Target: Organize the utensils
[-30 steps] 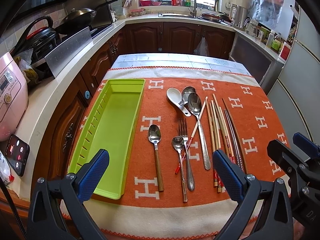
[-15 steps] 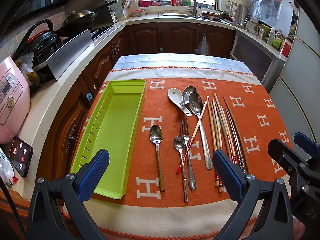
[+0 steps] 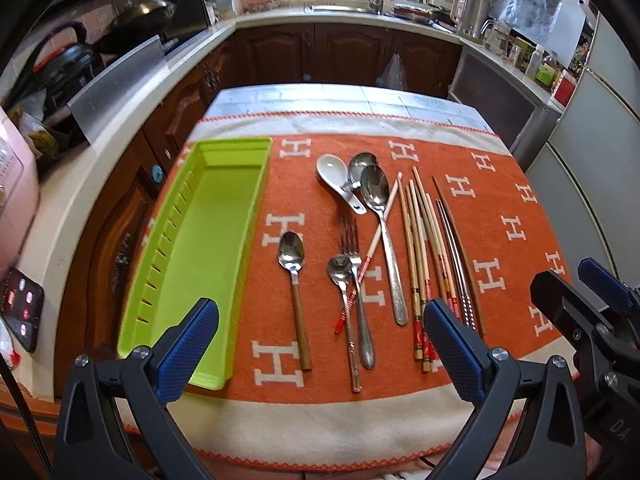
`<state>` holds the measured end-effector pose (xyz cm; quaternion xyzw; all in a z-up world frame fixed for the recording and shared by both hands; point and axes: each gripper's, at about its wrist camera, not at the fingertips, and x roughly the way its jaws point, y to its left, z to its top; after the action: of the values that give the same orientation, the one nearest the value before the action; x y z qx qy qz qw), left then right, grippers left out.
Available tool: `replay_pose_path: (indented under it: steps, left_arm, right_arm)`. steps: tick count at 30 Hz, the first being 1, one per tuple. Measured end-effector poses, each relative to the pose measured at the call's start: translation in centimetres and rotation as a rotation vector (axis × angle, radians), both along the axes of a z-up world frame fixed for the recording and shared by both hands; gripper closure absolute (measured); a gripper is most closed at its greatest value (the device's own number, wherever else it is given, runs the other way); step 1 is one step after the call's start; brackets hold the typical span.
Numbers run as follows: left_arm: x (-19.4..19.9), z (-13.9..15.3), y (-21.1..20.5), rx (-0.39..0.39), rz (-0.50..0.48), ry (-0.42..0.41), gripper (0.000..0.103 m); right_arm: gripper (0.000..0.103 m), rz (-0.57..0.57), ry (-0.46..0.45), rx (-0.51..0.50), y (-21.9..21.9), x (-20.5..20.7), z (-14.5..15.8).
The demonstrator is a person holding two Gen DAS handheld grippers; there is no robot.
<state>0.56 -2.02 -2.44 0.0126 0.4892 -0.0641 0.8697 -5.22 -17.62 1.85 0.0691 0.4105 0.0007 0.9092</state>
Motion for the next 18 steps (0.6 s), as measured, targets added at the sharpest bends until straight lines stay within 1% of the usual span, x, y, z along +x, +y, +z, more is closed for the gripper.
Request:
replay_pose_path:
  steps: [1, 4, 7, 12, 14, 18]
  left_arm:
    - [0.1, -0.2, 0.0, -0.006, -0.001, 0.011, 0.002]
    - [0.4, -0.3, -0.1, 0.015, 0.007, 0.018, 0.002]
    - [0.3, 0.1, -0.3, -0.004, -0.011, -0.002, 0.001]
    - [1.1, 1.1, -0.9, 0.008, -0.016, -0.033, 0.001]
    - [1.5, 1.6, -1.2, -0.002, -0.017, -0.056, 0.001]
    - [2.6, 2.6, -1.8, -0.034, -0.028, -0.073, 0.001]
  right_arm:
    - [0.018, -0.001, 0.004, -0.002, 0.0, 0.0, 0.0]
    - [0.018, 0.001, 0.008, 0.01, -0.4, 0.2, 0.0]
    - [0.018, -0.007, 0.003, 0.016, -1.2, 0.4, 0.1]
    - [0.018, -0.031, 0.004, 0.022, -2.8, 1.3, 0.5]
    - [0.018, -0.033, 0.002, 0.025, -3.6, 1.8, 0.8]
    - [0.018, -0.032, -0.007, 0.027, -4.5, 2.4, 1.3]
